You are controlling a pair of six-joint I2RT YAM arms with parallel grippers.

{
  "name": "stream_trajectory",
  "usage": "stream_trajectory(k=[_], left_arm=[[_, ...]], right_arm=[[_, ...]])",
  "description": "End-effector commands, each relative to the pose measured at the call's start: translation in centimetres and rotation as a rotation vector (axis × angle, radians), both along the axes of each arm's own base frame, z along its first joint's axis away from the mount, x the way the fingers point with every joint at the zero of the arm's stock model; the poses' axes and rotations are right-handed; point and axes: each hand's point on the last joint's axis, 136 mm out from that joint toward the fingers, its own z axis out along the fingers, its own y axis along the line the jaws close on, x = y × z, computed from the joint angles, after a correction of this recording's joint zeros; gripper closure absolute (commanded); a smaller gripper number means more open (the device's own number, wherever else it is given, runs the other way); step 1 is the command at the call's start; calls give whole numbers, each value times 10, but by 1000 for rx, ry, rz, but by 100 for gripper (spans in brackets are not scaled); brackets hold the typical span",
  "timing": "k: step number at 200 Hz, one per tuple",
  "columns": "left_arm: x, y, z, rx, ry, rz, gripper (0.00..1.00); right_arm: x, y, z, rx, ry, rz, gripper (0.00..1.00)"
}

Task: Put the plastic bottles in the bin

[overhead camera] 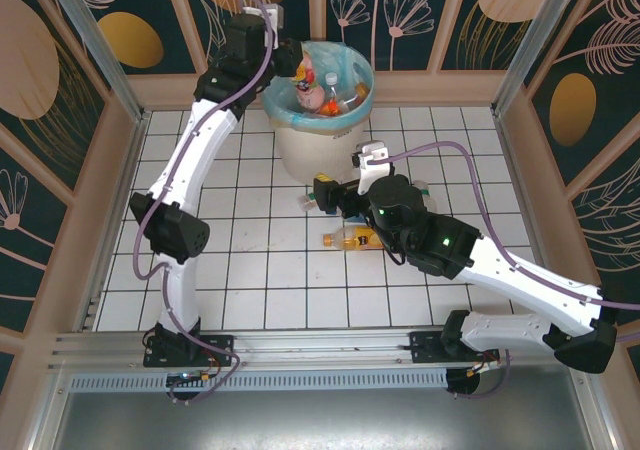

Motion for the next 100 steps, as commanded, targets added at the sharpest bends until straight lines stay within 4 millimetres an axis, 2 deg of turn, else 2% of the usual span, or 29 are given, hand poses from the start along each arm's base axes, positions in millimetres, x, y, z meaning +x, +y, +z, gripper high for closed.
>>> stream_trajectory(k=[1,41,79,91,100], left_arm=[[-7,-14,-11,-38,48,-56,100],[6,-12,-77,74,179,-24,100],[17,-3,-112,145,220,33,93],[20,-1,-119,156,232,46,87],[21,-1,-121,158,234,50,73]], right_arm=[[2,-1,7,36,1,-11,5],[1,0,5,43,13,-7,5],[2,2,2,23,17,-4,5],[3,3,2,15,18,-5,5],[3,4,2,12,16,-5,5]])
